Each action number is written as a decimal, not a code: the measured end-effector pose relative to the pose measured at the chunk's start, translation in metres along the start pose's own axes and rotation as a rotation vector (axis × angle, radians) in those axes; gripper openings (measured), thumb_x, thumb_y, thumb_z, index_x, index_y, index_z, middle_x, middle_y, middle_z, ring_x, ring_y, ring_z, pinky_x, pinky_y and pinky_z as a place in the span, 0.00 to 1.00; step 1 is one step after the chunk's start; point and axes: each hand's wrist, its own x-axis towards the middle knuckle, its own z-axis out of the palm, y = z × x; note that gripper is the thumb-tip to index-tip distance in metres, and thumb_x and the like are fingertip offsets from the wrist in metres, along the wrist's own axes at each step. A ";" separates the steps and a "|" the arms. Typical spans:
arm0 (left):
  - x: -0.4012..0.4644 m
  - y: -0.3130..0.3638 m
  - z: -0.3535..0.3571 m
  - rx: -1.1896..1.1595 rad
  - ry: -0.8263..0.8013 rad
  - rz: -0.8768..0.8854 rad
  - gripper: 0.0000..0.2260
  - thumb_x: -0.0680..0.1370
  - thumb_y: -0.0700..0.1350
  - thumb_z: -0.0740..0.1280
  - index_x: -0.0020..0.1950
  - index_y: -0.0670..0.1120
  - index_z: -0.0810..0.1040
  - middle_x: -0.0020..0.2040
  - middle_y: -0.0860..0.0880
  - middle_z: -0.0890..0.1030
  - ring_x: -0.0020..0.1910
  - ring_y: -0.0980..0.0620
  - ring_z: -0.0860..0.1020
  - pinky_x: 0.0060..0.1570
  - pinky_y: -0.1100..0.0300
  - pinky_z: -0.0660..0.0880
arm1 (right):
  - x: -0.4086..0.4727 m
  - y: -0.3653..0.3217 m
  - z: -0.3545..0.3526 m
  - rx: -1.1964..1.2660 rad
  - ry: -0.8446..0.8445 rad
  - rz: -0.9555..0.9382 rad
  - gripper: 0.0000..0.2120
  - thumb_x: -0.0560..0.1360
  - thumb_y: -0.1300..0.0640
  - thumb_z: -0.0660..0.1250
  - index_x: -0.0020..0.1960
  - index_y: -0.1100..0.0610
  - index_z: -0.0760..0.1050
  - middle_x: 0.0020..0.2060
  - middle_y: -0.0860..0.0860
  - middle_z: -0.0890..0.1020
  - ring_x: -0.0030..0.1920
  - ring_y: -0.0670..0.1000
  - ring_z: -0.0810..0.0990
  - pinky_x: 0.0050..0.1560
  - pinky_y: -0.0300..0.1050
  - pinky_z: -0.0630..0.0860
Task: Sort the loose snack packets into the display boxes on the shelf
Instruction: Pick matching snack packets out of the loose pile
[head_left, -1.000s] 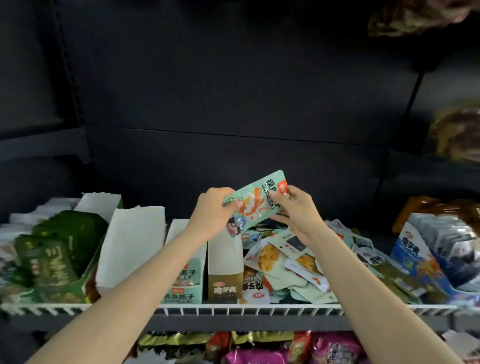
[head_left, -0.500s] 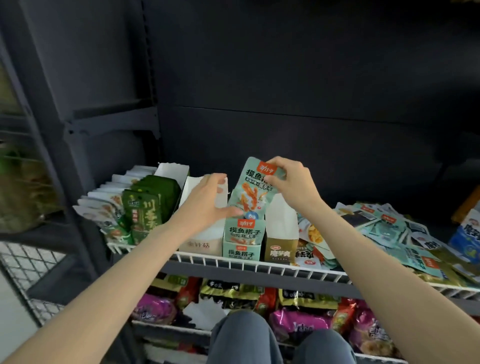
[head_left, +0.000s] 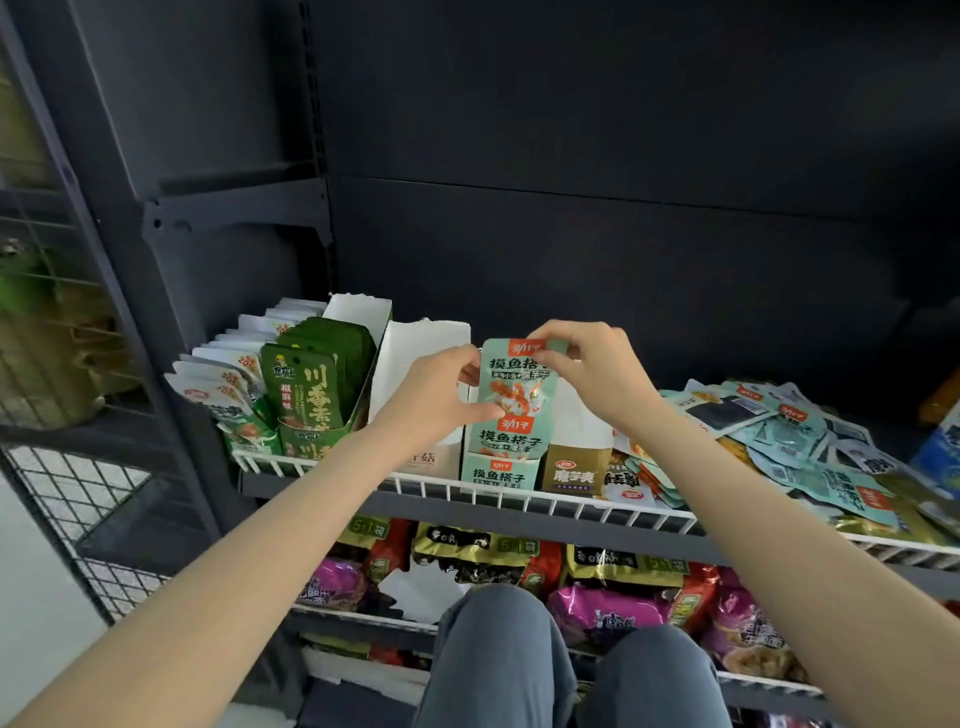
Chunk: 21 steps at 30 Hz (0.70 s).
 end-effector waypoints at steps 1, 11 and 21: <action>-0.001 0.000 0.001 0.003 -0.018 -0.002 0.16 0.70 0.46 0.74 0.54 0.50 0.73 0.50 0.54 0.78 0.51 0.57 0.76 0.54 0.64 0.71 | -0.002 0.001 0.001 0.016 0.006 0.003 0.08 0.77 0.58 0.64 0.54 0.54 0.80 0.48 0.47 0.82 0.47 0.45 0.78 0.49 0.35 0.71; -0.008 -0.001 0.002 0.046 -0.118 0.006 0.27 0.71 0.43 0.74 0.67 0.47 0.68 0.58 0.51 0.79 0.51 0.57 0.76 0.58 0.58 0.75 | -0.011 0.004 0.009 0.126 0.170 -0.067 0.09 0.76 0.62 0.66 0.53 0.58 0.82 0.48 0.46 0.82 0.49 0.40 0.77 0.49 0.22 0.70; -0.011 -0.007 0.006 0.090 -0.077 -0.031 0.20 0.73 0.41 0.72 0.63 0.45 0.73 0.57 0.47 0.81 0.54 0.51 0.79 0.57 0.53 0.76 | -0.022 0.005 0.014 0.147 0.155 -0.030 0.10 0.76 0.62 0.66 0.55 0.58 0.81 0.46 0.47 0.82 0.49 0.45 0.80 0.53 0.32 0.76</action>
